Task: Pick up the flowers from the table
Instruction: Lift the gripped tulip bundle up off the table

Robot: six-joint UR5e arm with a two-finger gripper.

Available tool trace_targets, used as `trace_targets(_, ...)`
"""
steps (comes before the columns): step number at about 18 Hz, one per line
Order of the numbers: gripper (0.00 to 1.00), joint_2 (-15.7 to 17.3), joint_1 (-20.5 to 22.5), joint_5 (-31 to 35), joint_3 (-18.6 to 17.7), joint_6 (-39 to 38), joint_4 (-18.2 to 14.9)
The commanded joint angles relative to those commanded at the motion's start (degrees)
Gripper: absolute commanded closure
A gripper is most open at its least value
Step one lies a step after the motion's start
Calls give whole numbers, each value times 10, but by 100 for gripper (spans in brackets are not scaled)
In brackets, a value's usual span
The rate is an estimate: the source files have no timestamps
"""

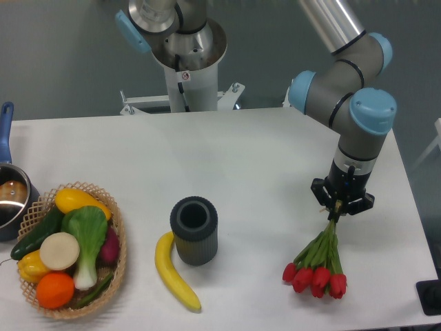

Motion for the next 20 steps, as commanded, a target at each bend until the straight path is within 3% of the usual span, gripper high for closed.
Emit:
trace_targets(6, 81, 18, -3, -10, 27, -9, 4)
trace_targets(9, 81, 42, 3, -75, 28, -10, 6)
trace_targets(14, 81, 58, 5, -224, 54, -42, 43)
trace_targets(20, 81, 76, 4, -269, 67, -89, 43)
